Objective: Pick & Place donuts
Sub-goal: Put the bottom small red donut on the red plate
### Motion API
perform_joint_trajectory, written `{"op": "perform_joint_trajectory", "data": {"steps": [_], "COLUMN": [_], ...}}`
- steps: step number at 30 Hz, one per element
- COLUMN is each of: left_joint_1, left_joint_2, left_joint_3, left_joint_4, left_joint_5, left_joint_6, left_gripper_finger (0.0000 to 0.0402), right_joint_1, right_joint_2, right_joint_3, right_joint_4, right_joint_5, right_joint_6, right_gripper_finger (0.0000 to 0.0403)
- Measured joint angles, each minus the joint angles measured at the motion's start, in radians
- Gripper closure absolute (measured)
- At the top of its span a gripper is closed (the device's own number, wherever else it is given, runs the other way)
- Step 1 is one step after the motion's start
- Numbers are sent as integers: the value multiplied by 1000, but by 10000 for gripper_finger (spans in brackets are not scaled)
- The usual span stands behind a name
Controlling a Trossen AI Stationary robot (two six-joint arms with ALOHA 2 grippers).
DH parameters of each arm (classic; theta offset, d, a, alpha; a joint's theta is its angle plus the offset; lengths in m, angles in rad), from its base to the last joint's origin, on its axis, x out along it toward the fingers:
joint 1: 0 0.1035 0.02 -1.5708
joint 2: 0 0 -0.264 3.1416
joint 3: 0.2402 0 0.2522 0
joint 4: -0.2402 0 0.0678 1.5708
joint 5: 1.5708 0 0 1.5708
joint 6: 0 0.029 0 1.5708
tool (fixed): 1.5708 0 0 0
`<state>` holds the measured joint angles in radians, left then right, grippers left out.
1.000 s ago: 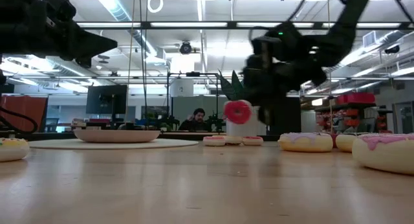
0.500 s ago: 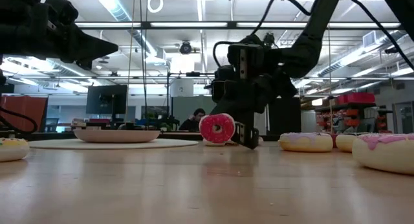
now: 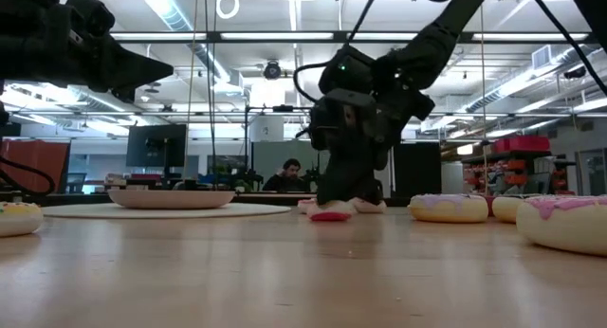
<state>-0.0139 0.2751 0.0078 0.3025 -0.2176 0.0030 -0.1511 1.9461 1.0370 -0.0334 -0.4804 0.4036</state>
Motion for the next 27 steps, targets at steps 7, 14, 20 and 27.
{"op": "perform_joint_trajectory", "data": {"steps": [7,14,20,27], "left_joint_1": [0,0,0,0], "left_joint_2": [0,0,0,0], "left_joint_3": [0,0,0,0], "left_joint_4": [0,-1,-1,0], "left_joint_5": [0,0,0,0], "left_joint_6": [-18,-18,-18,-18], "left_gripper_finger": [395,395,395,395], "right_joint_1": [35,50,48,48], "right_joint_2": [-73,-127,-37,9], "right_joint_3": [52,91,93,131], "right_joint_4": [-133,-306,-276,-266], "right_joint_5": [39,283,269,290], "right_joint_6": [-141,-74,-19,-64], "right_gripper_finger": [200,143,184,270]}}
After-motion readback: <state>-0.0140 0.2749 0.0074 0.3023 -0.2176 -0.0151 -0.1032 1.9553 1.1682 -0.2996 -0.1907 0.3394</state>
